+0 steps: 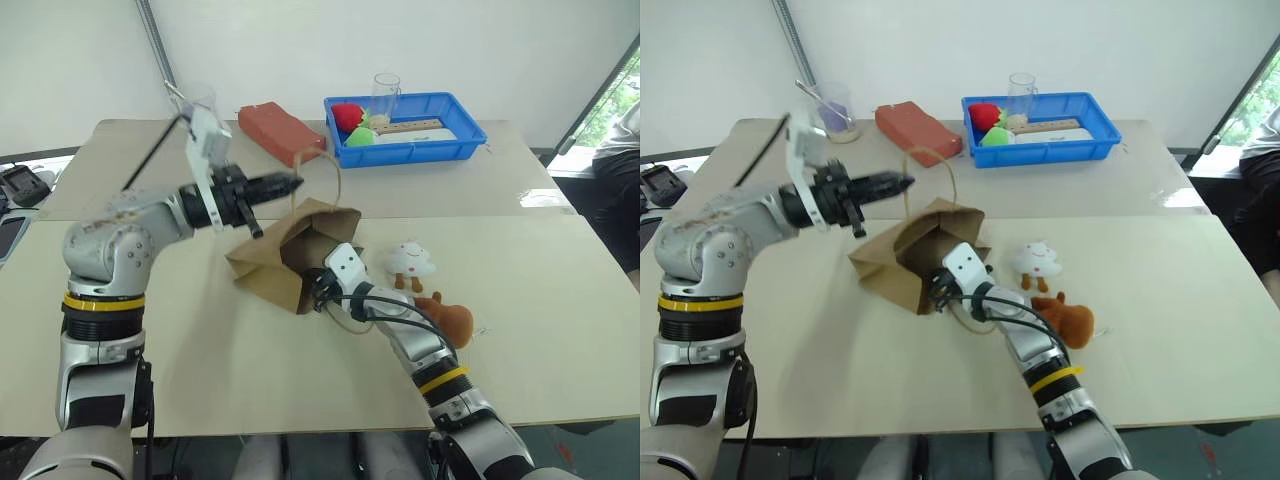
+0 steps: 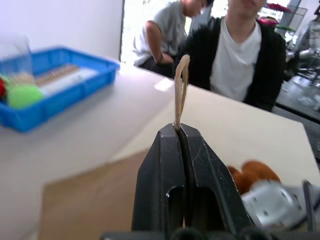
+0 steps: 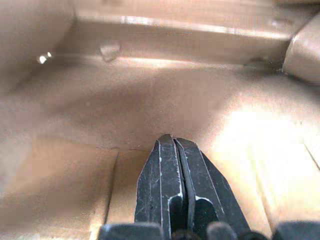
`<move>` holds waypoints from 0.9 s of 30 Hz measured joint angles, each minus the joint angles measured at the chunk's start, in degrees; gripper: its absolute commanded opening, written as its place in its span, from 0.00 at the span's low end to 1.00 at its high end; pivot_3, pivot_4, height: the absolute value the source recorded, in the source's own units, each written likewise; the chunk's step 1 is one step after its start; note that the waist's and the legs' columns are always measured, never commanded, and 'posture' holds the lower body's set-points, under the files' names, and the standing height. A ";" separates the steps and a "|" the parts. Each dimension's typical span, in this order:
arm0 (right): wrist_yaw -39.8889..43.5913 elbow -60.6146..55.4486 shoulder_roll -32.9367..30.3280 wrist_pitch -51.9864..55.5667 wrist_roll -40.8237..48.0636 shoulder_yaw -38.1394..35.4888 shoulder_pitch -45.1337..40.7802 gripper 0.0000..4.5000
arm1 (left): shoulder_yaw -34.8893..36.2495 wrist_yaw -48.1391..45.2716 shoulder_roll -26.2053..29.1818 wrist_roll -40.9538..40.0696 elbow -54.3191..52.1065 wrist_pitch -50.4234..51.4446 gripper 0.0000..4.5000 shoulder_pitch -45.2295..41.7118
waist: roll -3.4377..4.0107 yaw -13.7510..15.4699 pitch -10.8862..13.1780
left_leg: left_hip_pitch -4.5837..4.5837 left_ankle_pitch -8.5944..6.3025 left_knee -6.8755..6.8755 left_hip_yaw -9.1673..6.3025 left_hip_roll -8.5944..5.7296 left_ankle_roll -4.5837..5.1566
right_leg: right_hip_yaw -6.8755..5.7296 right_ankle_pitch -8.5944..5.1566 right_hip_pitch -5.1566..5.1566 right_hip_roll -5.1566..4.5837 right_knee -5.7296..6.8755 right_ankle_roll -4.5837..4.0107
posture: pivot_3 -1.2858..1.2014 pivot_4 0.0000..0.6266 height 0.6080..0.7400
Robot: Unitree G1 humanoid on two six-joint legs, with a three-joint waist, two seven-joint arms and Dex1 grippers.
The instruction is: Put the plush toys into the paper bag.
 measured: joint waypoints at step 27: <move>6.49 -17.66 -7.13 11.99 3.76 -1.36 3.22 0.35 | -6.05 -0.53 -0.29 4.93 -14.69 -9.14 0.00 12.20 | 0.00 -0.06 0.01 | -0.38 0.00 -0.05 -0.07 -0.02 -0.01 | -0.04 0.00 -0.24 -0.05 -0.10 0.01 | 0.52 0.24 1.00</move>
